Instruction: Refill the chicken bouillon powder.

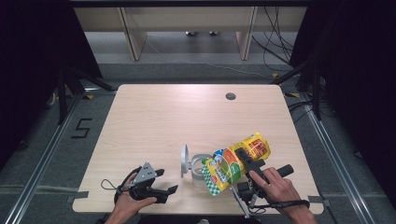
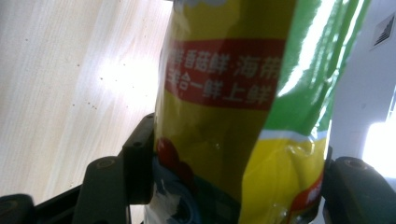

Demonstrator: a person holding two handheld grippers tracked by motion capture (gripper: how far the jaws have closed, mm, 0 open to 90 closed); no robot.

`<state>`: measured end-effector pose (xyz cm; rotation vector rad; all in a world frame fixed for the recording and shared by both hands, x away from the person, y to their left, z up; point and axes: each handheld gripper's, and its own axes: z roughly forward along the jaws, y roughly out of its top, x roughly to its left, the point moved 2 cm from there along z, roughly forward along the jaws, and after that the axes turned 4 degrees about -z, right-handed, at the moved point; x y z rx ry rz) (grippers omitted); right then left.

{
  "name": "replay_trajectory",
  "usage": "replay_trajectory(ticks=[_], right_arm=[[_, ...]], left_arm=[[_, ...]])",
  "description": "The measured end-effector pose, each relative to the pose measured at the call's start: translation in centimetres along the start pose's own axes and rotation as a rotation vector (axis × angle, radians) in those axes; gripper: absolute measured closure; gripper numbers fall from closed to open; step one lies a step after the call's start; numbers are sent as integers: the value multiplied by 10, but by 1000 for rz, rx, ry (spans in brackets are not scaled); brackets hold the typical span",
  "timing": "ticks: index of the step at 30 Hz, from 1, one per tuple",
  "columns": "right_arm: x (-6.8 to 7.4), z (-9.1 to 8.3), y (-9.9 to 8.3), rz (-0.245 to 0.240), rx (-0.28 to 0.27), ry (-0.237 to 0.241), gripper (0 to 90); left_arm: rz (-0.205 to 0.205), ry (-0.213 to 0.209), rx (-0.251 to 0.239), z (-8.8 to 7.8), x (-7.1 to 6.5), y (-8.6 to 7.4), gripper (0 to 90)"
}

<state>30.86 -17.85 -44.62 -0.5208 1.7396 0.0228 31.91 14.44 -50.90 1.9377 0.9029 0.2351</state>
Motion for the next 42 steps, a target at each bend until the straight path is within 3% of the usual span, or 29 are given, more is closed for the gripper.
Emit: replay_trajectory(ticks=[3,4,5,6,7,8,9,17,18,19,21,22,24,25,29,31,32,34,40,42], right_arm=[[0,0,0,-13,-2,-13,402],[0,0,1,-20,0,-14,402],[-2,-1,1,-45,1,-8,403],[-1,-1,2,-28,9,-11,403],[-2,0,2,-45,-1,-22,403],[-2,-1,2,-55,3,-23,403],[-1,-1,2,-46,5,-18,403],[-4,-1,3,-80,8,-33,405],[-6,-1,3,-110,0,-38,405],[-4,-2,3,-78,10,-35,405],[-3,-2,3,-69,17,-33,405],[-4,-2,3,-96,11,-36,405],[-4,-2,3,-97,15,-39,405],[-4,-2,3,-96,13,-36,405],[-5,-2,3,-106,14,-37,415],[-5,-2,3,-114,14,-36,417],[-6,-2,3,-114,15,-35,418],[-5,-2,3,-102,16,-31,421],[-7,-4,4,-132,18,-41,424],[-8,-4,5,-130,19,-44,425]], left_arm=[[8,9,12,-1,1,0,196],[-14,-4,-4,1,-1,0,196],[-10,-1,-4,0,-1,0,196],[13,7,11,-1,1,0,196],[-6,1,-1,0,0,0,196],[9,5,11,0,1,0,196],[-10,-4,1,0,-1,0,196],[7,-7,-3,1,0,1,197],[4,-8,-3,1,0,1,196],[13,-7,1,1,0,1,196],[20,3,14,0,2,0,196],[-3,0,8,0,0,0,196],[-7,-4,1,1,0,0,196],[8,5,13,0,1,0,196],[-3,-2,2,1,0,0,196],[9,5,14,0,1,0,196],[-14,-6,-3,1,-1,0,197],[-2,1,5,0,0,0,196],[-13,-5,-7,1,-1,0,196],[10,5,14,0,1,0,196]])
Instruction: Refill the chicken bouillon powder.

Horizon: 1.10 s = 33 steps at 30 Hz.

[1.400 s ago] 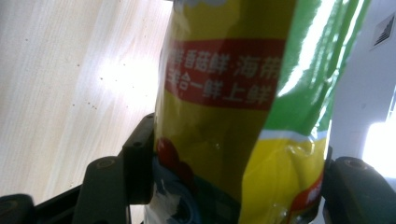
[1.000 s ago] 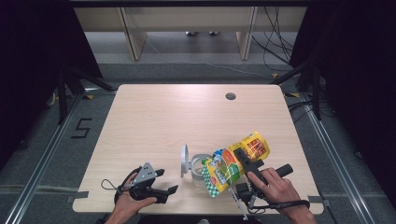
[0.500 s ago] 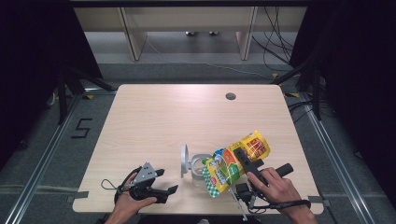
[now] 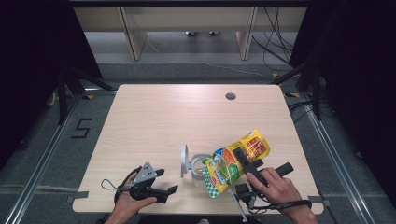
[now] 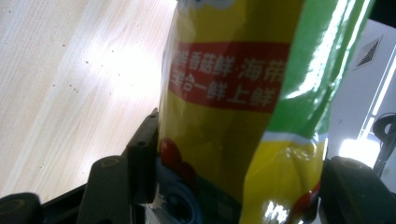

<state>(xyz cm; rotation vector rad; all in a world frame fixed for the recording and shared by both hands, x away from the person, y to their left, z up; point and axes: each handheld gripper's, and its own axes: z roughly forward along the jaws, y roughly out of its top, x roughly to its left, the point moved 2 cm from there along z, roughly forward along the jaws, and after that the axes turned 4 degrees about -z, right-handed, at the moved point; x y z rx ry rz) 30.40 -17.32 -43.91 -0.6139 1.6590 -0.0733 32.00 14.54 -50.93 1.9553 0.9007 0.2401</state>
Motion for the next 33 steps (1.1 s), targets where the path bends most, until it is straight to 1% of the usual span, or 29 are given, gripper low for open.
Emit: replay_trajectory(ticks=[3,4,5,7,8,9,10,11,12,14,18,19,21,22,23,24,26,30,31,32,33], right_arm=[[-2,0,0,-21,-8,2,425],[-1,-1,1,-7,0,6,425],[-2,-1,1,-18,-2,2,425],[-1,-1,1,-12,-1,4,426],[-1,-1,1,-20,-3,4,426],[-1,-1,1,-21,-3,3,426],[-1,-1,1,-23,-3,5,426],[-2,-1,1,-25,-3,7,427],[-2,-1,1,-31,-5,5,427],[-3,-2,1,-36,-6,4,427],[-5,-2,0,-37,-7,10,427],[-5,-2,0,-39,-7,8,427],[-4,-3,1,-40,-2,11,427],[-4,-3,1,-41,1,11,427],[-5,-3,2,-46,-1,5,427],[-5,-3,2,-43,0,4,428],[-6,-4,2,-49,2,13,427],[-8,-5,3,-51,-1,6,428],[-10,-4,3,-90,-9,-1,428],[-10,-5,4,-101,-2,9,428],[-10,-5,5,-103,-1,-2,428]], left_arm=[[-3,1,1,0,0,0,196],[-5,0,-2,0,-1,0,196],[-6,-1,-6,0,-1,0,196],[1,0,0,0,0,0,196],[1,1,0,0,0,0,196],[-6,-2,-6,0,0,0,196],[-25,-10,-23,1,-2,0,196],[-22,-10,-20,1,-2,0,196],[1,1,0,0,0,0,196],[-8,-1,-4,0,-1,0,196],[-1,1,-1,0,0,0,196],[-22,-9,-20,1,-2,0,196],[-21,-5,-21,1,-2,0,196],[-4,2,-2,0,0,0,196],[-22,-8,-21,1,-2,0,196],[-14,-7,-15,0,-1,0,196],[-13,-3,-17,0,-2,0,196],[-14,-6,-16,0,-2,0,196],[-2,4,-3,0,-1,0,196],[-12,-2,-10,0,-1,0,196],[-13,-7,-17,0,-1,0,196]])
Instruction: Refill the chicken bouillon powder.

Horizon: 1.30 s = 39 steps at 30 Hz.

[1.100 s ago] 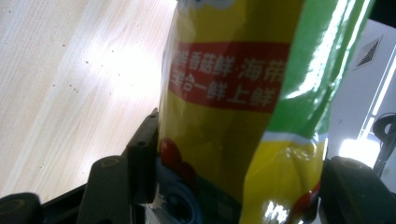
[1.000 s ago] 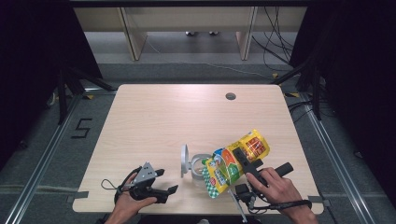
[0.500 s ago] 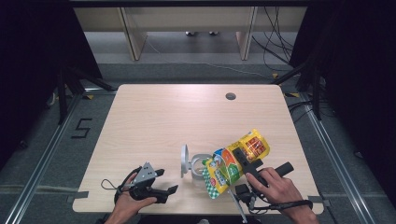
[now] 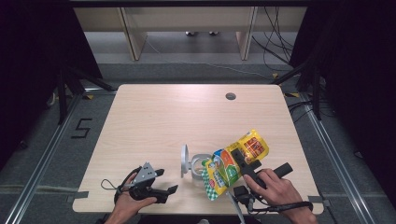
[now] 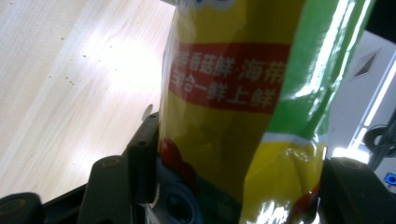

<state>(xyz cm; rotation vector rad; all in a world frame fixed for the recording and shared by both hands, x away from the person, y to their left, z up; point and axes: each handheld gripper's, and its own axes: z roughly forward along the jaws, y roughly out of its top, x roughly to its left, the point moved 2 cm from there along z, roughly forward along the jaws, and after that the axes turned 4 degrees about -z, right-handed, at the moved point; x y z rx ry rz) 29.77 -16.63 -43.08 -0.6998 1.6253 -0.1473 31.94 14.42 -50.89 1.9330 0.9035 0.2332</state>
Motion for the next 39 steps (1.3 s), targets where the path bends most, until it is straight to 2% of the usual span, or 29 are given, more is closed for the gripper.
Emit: replay_trajectory(ticks=[4,6,9,28,36,39], right_arm=[[-1,-1,0,15,-2,-3,429],[-3,-1,0,4,-3,0,429],[-1,0,-1,1,2,5,439],[0,1,-2,-10,-5,14,443],[1,1,-3,12,0,28,444],[2,1,-3,6,-1,33,445]], left_arm=[[-1,1,1,0,0,0,196],[-13,4,-6,0,-1,0,196],[0,0,3,0,0,0,196],[-6,0,4,0,0,0,196],[-2,4,0,0,0,0,196],[0,4,1,0,0,0,196]])
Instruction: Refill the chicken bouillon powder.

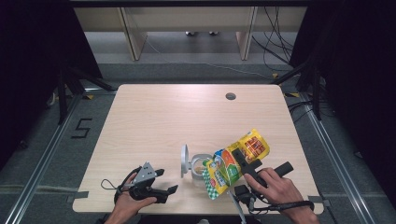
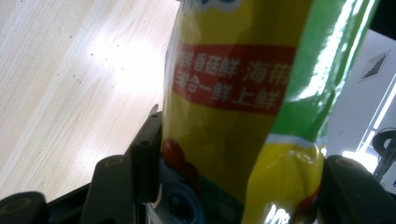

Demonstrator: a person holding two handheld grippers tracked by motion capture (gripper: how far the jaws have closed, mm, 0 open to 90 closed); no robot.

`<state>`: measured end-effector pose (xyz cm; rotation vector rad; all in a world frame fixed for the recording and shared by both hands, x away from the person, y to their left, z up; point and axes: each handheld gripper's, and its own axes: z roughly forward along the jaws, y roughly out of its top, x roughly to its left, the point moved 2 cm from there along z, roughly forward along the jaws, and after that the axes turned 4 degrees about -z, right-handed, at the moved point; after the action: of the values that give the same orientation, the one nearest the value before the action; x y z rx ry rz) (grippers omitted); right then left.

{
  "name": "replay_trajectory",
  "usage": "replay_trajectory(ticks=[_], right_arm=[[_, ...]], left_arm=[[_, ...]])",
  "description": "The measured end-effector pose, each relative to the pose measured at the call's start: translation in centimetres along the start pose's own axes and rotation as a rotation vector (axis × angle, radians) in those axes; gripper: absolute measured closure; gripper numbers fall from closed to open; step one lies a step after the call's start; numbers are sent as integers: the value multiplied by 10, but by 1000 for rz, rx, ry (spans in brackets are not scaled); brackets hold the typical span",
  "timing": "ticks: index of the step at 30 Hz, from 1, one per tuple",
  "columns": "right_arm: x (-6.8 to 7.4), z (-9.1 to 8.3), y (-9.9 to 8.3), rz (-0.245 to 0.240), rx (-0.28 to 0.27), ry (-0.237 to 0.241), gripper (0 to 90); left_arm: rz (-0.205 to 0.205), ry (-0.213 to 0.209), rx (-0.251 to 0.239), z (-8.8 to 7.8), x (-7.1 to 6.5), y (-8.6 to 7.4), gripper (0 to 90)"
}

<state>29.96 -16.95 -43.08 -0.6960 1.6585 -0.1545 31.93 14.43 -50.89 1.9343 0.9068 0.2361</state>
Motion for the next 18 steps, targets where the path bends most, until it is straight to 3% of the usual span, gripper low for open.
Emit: replay_trajectory(ticks=[18], right_arm=[[-3,-3,0,-18,-6,1,445]], left_arm=[[-6,3,-5,0,-1,0,196]])
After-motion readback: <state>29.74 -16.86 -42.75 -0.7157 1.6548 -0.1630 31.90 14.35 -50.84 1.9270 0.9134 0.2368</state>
